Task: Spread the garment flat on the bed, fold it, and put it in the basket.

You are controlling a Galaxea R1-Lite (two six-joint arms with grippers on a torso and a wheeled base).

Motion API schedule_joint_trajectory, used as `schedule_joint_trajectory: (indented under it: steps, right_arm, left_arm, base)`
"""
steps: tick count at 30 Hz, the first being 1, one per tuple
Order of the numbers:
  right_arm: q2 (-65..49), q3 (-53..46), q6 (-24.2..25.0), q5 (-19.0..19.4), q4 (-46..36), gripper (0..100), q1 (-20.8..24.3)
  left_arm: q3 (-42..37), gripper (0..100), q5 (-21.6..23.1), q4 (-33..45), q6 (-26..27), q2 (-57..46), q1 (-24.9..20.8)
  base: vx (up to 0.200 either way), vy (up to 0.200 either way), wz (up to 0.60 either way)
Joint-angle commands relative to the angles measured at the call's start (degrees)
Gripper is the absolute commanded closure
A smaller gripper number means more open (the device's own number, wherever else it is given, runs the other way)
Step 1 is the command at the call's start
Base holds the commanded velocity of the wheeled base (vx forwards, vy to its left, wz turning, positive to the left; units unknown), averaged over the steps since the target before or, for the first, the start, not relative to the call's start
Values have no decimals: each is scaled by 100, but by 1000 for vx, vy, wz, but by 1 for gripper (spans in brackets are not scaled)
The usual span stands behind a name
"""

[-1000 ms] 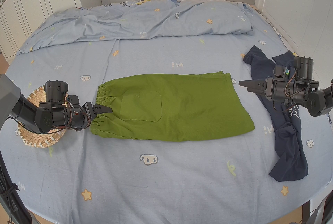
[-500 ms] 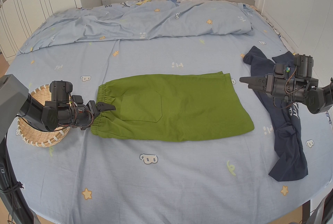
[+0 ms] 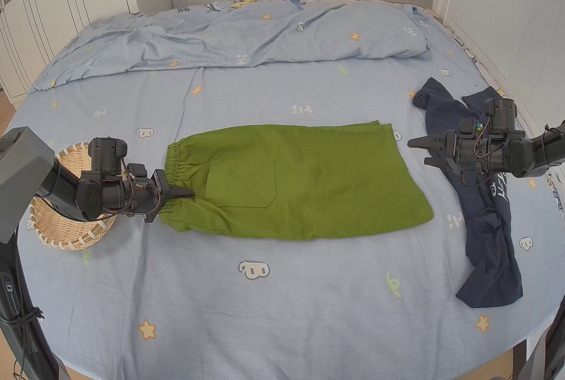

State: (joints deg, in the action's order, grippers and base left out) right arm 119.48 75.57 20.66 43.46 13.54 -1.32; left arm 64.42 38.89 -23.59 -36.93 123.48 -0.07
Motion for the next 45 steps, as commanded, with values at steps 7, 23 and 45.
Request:
schedule_joint_trajectory:
  steps: [7, 23, 45]
  right_arm:
    - [656, 793, -326, -31, -730, 0, -167]
    - [1113, 845, -546, -13, -757, 0, 211]
    - [1306, 1039, -889, 303, -1574, 100, 457]
  left_arm:
    - [-113, 100, 5, -14, 1, -131, 122]
    - [-245, 100, 5, -23, 36, -491, 209]
    - [-254, 100, 5, -41, 54, -447, 201]
  base:
    - [0, 0, 0]
    - [0, 0, 0]
    - [0, 0, 0]
